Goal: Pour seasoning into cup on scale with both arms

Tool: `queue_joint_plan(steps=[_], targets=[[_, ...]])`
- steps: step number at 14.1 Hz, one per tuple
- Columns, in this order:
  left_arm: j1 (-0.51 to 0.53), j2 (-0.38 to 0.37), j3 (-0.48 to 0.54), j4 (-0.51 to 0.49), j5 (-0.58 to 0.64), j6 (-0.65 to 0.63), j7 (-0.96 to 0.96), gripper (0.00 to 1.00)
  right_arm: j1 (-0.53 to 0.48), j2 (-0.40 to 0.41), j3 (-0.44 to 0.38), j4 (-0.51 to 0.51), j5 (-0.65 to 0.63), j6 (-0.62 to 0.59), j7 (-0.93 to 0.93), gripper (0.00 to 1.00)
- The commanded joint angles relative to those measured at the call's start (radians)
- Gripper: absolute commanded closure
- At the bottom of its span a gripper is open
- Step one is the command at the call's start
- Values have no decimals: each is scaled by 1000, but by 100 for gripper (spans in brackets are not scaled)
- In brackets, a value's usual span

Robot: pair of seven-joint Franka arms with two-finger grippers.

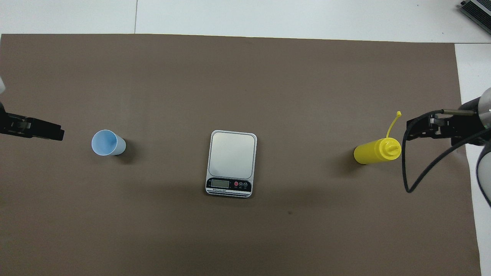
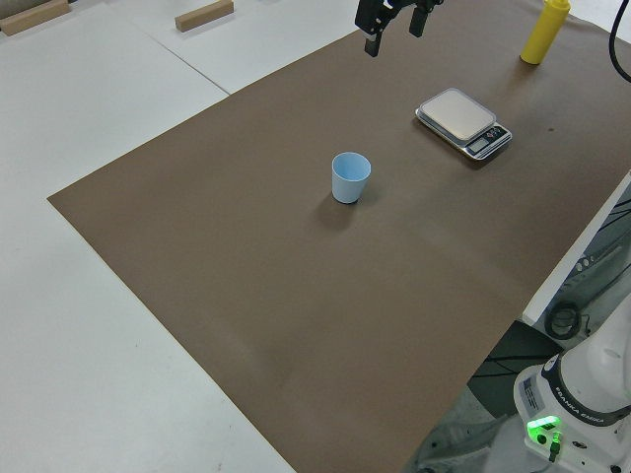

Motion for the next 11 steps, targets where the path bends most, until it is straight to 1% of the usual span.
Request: queue_joint_plan(steps=[1,3,7,9,11], targets=[[-8,-30,13,-37,-16,26,20,0,-10,-18,4,-15,11,-5,-22,0],[-8,-32,14,-40,-17,24,18,0,-10,-18,4,-15,11,-5,-22,0],[5,-52,17,-86,-17,29,14,0,-10,-18,4,-15,11,-5,-22,0],[7,-52,20,-103,-17,59,8,0,-10,-16,4,-15,11,-5,-22,0],[28,-52,20,-150,-17,104,6,0,-10,-16,4,-15,11,-7,-22,0]])
